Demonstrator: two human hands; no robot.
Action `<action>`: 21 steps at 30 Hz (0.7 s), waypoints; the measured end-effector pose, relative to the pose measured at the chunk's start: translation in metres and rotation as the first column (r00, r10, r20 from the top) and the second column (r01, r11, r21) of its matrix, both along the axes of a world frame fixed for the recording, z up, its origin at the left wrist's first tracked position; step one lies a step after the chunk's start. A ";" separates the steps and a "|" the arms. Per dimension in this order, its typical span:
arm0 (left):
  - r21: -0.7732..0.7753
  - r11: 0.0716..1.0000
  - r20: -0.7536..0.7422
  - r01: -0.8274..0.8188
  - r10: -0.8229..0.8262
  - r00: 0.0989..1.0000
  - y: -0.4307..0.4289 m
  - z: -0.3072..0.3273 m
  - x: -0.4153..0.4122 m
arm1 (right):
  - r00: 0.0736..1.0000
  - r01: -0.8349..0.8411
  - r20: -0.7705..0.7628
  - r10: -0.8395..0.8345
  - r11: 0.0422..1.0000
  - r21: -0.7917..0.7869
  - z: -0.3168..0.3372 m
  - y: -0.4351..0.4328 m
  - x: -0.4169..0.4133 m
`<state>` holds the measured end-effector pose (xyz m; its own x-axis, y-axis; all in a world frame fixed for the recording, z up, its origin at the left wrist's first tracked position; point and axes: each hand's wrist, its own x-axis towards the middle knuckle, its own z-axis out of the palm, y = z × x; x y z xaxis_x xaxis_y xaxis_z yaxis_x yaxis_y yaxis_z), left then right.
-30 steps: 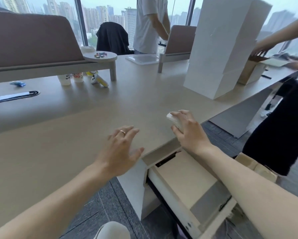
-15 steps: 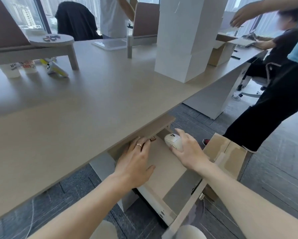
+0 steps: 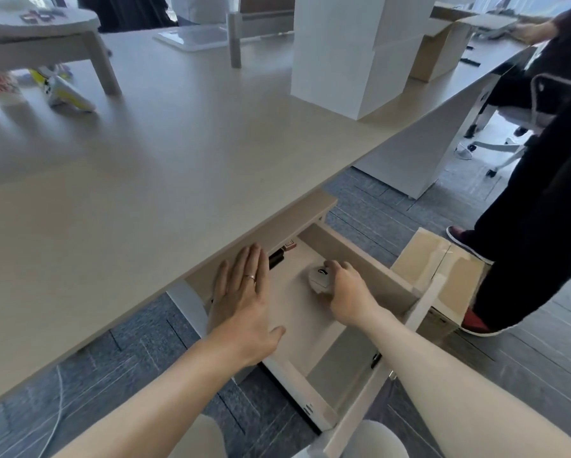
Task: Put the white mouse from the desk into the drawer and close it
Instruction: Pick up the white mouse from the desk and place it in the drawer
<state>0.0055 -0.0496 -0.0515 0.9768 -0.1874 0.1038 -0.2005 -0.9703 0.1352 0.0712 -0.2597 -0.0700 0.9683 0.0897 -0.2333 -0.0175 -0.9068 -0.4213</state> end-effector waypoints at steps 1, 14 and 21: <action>0.004 1.000 0.004 0.002 -0.002 1.000 0.000 -0.001 0.000 | 1.000 -0.011 -0.006 0.011 1.000 -0.005 -0.003 0.001 0.001; 0.034 0.999 0.029 -0.013 0.012 1.000 -0.003 -0.006 0.000 | 1.000 -0.016 0.004 0.016 1.000 0.006 -0.024 0.002 0.007; 0.045 0.999 0.026 -0.019 0.018 1.000 -0.003 -0.005 0.000 | 0.999 -0.032 0.000 0.032 0.999 -0.003 -0.028 0.004 0.006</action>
<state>0.0056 -0.0525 -0.0567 0.9773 -0.1744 0.1205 -0.1854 -0.9789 0.0863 0.0773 -0.2555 -0.0983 0.9648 0.1199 -0.2341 0.0114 -0.9082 -0.4184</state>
